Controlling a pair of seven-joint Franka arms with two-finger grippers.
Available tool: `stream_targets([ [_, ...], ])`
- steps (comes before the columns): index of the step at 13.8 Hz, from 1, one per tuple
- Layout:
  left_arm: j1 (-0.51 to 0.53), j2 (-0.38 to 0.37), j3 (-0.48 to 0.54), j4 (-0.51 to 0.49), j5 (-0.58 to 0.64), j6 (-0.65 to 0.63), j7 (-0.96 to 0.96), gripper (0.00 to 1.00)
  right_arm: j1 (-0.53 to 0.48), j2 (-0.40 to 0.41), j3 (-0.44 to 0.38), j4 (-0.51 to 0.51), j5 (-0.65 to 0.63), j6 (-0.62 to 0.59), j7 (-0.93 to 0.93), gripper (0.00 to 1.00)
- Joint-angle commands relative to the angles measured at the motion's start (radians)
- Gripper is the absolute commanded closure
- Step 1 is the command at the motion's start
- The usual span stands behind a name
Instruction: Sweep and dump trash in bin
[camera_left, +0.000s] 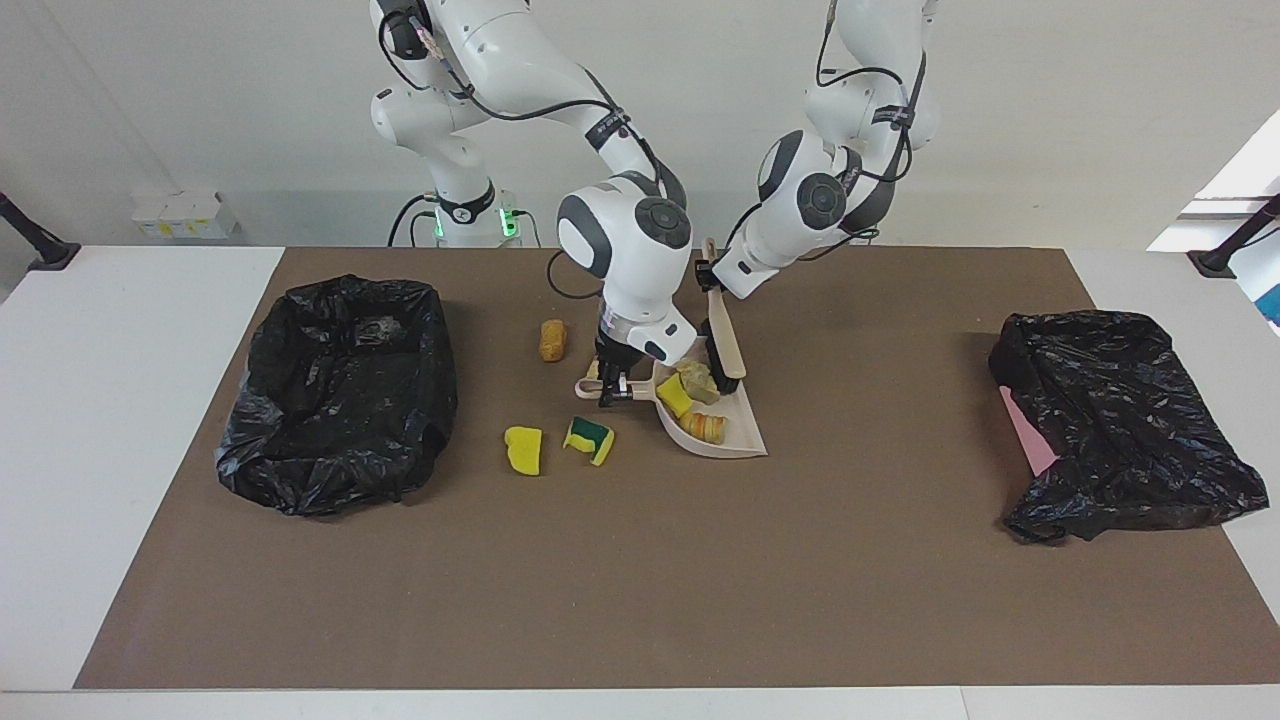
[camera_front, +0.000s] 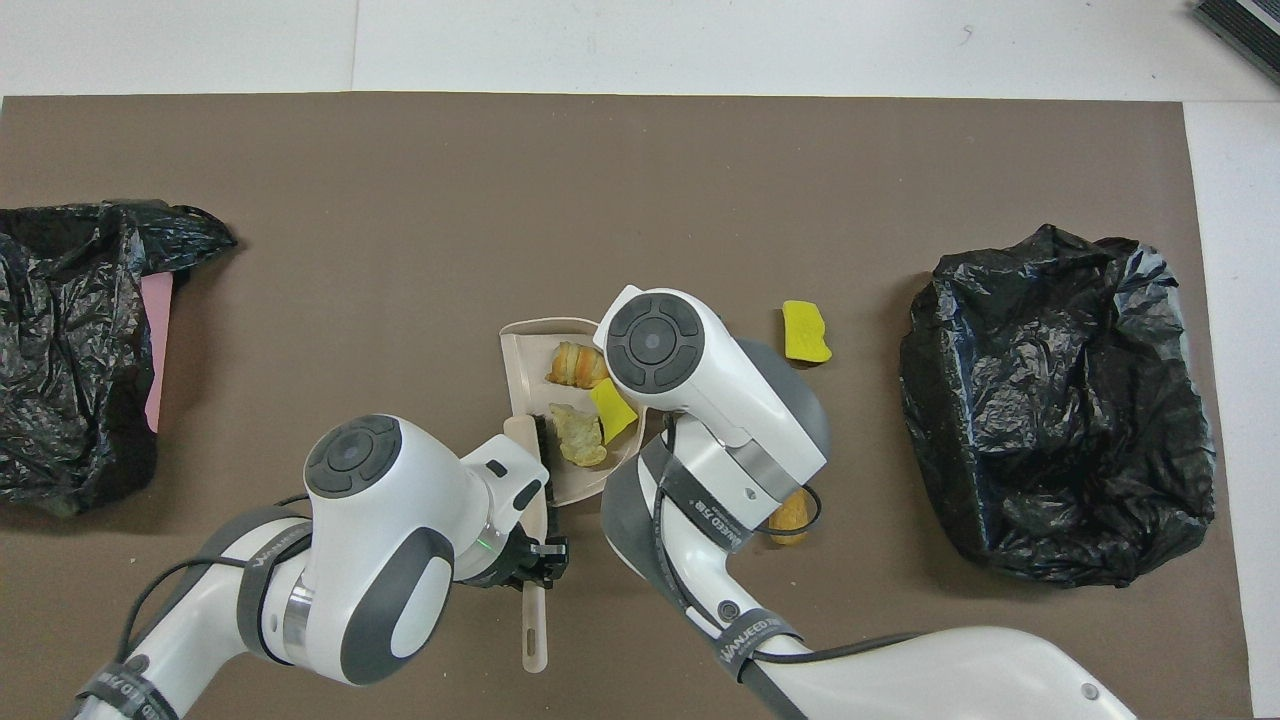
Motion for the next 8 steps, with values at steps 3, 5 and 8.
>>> stream_targets([
  [3, -0.010, -0.124, -0.022, 0.019, 0.182, -0.137, -0.266, 1.00, -0.020, -0.030, 0.005, -0.018, -0.008, 0.016, -0.020, 1.00],
  [5, -0.038, -0.144, -0.048, 0.003, 0.218, -0.137, -0.340, 1.00, -0.051, -0.065, 0.005, -0.021, -0.003, 0.004, -0.025, 1.00],
  [8, -0.085, -0.147, -0.051, -0.017, 0.218, -0.116, -0.346, 1.00, -0.121, -0.146, 0.007, -0.030, -0.002, -0.059, -0.038, 1.00],
])
